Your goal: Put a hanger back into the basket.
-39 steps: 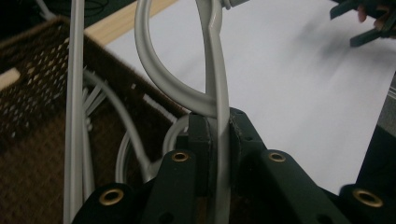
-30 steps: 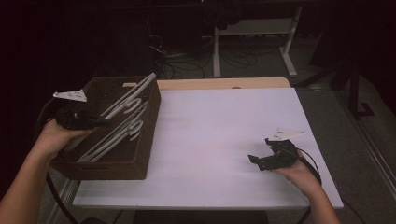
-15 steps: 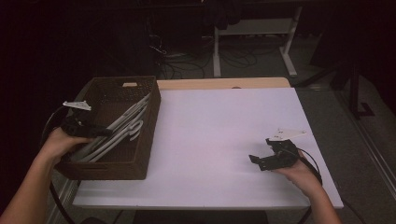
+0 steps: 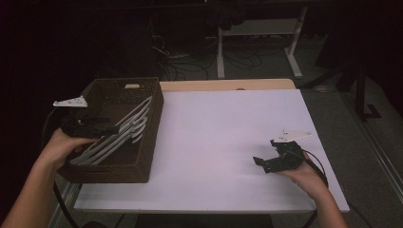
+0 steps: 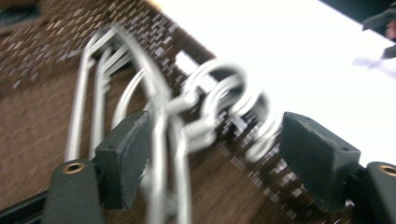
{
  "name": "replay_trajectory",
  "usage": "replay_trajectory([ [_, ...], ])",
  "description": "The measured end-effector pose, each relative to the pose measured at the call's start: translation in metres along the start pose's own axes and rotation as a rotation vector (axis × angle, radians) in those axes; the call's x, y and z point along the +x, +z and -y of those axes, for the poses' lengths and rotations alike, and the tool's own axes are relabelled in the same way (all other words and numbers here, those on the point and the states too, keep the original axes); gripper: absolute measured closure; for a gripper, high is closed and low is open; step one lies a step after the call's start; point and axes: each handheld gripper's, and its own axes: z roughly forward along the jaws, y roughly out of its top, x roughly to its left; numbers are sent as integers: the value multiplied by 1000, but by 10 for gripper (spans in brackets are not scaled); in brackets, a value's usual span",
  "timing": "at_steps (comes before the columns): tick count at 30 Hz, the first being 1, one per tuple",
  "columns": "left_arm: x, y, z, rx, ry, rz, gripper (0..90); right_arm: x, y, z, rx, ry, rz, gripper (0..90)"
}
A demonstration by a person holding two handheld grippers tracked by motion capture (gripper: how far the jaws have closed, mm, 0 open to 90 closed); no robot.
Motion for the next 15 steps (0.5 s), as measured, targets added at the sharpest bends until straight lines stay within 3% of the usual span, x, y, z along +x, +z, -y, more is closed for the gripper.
replay_trajectory([
  [7,-43,19,-18,-89,44,99,197,1,-8,-10,-26,-6,-14,51],
  [11,-59,27,-22,-104,77,121,158,3,-15,-20,-48,-4,-31,39],
  [12,-72,35,-23,-117,99,134,148,4,-17,-25,-57,-7,-37,32],
  [13,-76,38,-23,-120,105,140,142,4,-19,-27,-60,-7,-42,28],
  [15,-82,43,-22,-124,118,132,133,5,-20,-32,-65,-8,-47,23],
])
